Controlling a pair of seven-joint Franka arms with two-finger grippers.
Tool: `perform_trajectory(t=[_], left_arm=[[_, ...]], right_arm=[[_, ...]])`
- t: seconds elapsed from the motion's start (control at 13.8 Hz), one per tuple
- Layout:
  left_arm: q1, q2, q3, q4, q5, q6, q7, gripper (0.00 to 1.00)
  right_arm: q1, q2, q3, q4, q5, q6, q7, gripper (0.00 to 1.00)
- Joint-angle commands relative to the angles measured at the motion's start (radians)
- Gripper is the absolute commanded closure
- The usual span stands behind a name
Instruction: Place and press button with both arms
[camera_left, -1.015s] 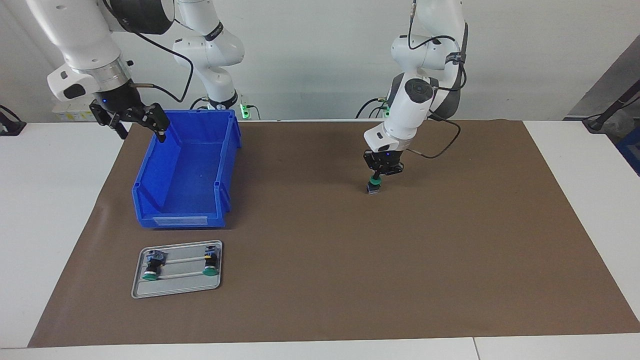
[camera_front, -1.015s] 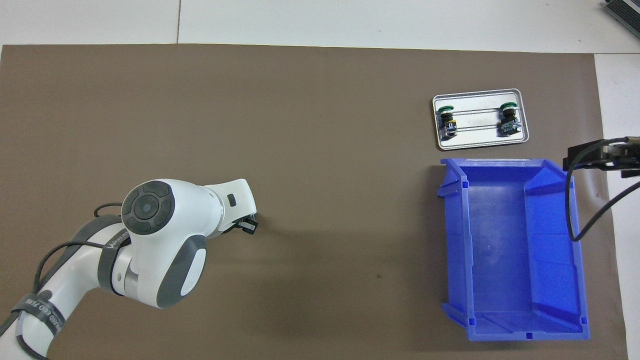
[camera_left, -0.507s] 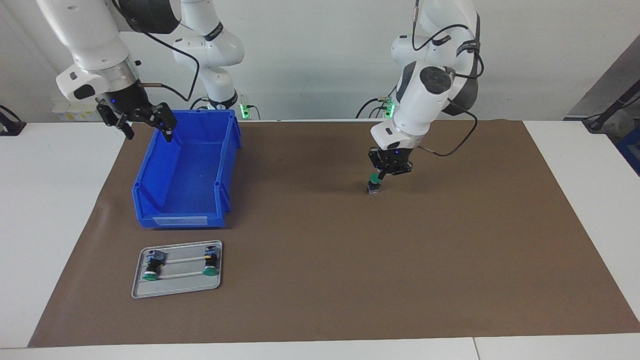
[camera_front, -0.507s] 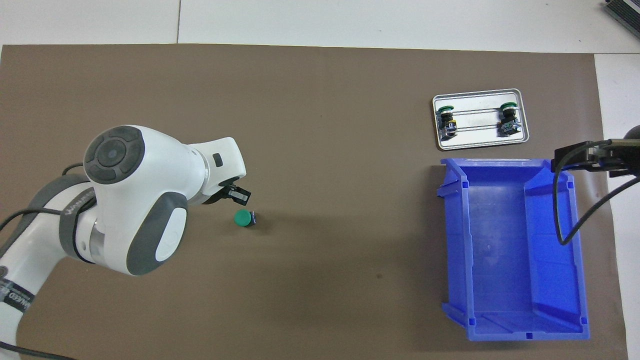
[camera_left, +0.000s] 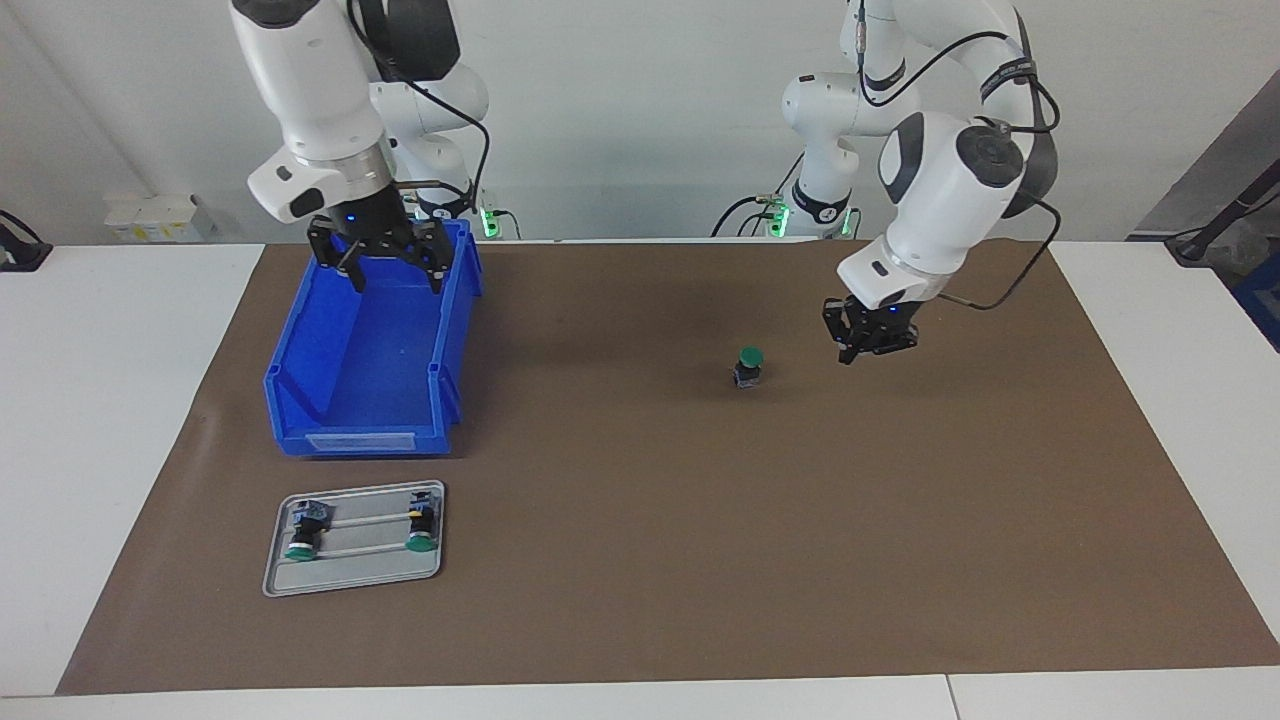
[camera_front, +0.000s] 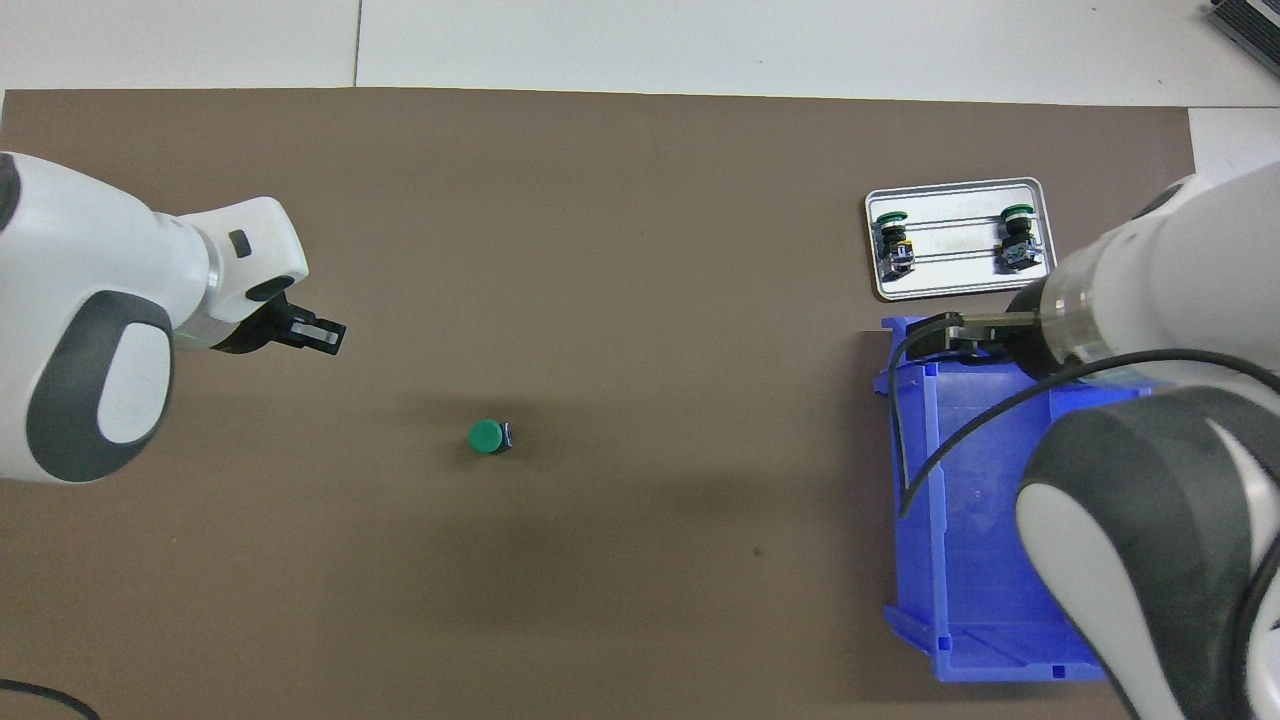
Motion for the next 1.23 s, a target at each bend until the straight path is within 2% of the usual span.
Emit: perform_trajectory(t=[0.0, 0.07, 0.22, 0.36, 0.51, 0.65, 0.72, 0.87, 1.16], left_arm=[[0.085, 0.029, -0.010, 0.069, 0.017, 0.010, 0.000, 0.12], [0.104, 0.038, -0.011, 0.087, 0.019, 0.026, 0.006, 0.00], [0.104, 0.040, -0.010, 0.147, 0.070, -0.033, 0.006, 0.00], [0.086, 0.099, -0.019, 0.300, 0.170, -0.189, 0.006, 0.00], [0.069, 0.173, -0.019, 0.496, 0.167, -0.355, -0.003, 0.00], [0.057, 0.207, -0.019, 0.578, 0.174, -0.425, -0.032, 0.00], [0.029, 0.207, -0.016, 0.580, 0.175, -0.429, -0.089, 0.00], [0.012, 0.195, -0.020, 0.563, 0.175, -0.407, -0.160, 0.00], [0.024, 0.120, -0.017, 0.398, 0.198, -0.341, -0.169, 0.00]], right_arm=[[0.144, 0.080, 0.002, 0.000, 0.012, 0.109, 0.230, 0.00], [0.203, 0.129, 0.002, 0.022, 0.012, 0.159, 0.328, 0.00], [0.302, 0.221, 0.002, 0.077, 0.011, 0.232, 0.486, 0.00], [0.393, 0.314, 0.002, 0.108, 0.011, 0.339, 0.621, 0.00], [0.447, 0.397, 0.004, 0.147, 0.012, 0.391, 0.689, 0.00], [0.470, 0.450, 0.004, 0.218, 0.009, 0.392, 0.717, 0.00], [0.502, 0.500, 0.020, 0.233, -0.007, 0.401, 0.746, 0.00], [0.545, 0.633, 0.019, 0.357, -0.032, 0.413, 0.762, 0.00], [0.573, 0.677, 0.022, 0.358, -0.074, 0.484, 0.763, 0.00]])
